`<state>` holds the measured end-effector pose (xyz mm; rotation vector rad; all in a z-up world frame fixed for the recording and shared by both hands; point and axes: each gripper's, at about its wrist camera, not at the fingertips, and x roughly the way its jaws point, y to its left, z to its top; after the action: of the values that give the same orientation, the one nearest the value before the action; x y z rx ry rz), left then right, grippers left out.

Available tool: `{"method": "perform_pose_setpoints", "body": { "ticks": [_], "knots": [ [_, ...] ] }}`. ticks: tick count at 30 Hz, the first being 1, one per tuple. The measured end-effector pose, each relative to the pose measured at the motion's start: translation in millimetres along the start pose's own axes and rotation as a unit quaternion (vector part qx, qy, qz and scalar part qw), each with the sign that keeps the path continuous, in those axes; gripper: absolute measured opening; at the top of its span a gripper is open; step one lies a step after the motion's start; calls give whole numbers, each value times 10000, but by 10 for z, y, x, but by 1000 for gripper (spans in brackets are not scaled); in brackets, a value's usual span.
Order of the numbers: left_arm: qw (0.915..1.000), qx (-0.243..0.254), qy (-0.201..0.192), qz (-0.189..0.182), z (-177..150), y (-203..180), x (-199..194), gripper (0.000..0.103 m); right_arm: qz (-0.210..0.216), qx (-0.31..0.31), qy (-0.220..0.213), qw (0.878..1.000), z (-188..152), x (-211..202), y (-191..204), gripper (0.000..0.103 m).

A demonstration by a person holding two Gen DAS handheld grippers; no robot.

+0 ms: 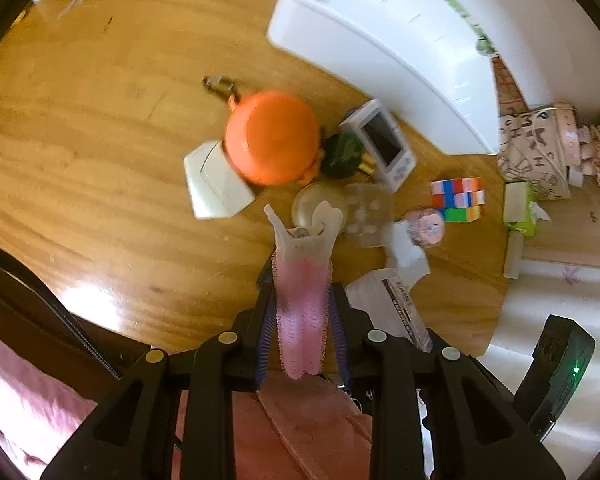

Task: Organize rigid objects
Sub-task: 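Lift the pink comb and clear box and carry both over the white bin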

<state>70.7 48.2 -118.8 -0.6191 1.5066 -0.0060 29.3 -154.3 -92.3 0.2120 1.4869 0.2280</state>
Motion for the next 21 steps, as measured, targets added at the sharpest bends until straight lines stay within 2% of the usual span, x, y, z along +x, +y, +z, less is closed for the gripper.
{"method": "perform_pose_setpoints", "body": {
  "ticks": [12, 21],
  "knots": [
    [9956, 636, -688, 3, 172, -434, -421, 28, 230, -381, -696, 9966, 260, -523, 144, 64],
    [9838, 1179, -1349, 43, 410, -739, -716, 29, 273, -529, -1470, 9873, 573, -932, 243, 64]
  ]
}}
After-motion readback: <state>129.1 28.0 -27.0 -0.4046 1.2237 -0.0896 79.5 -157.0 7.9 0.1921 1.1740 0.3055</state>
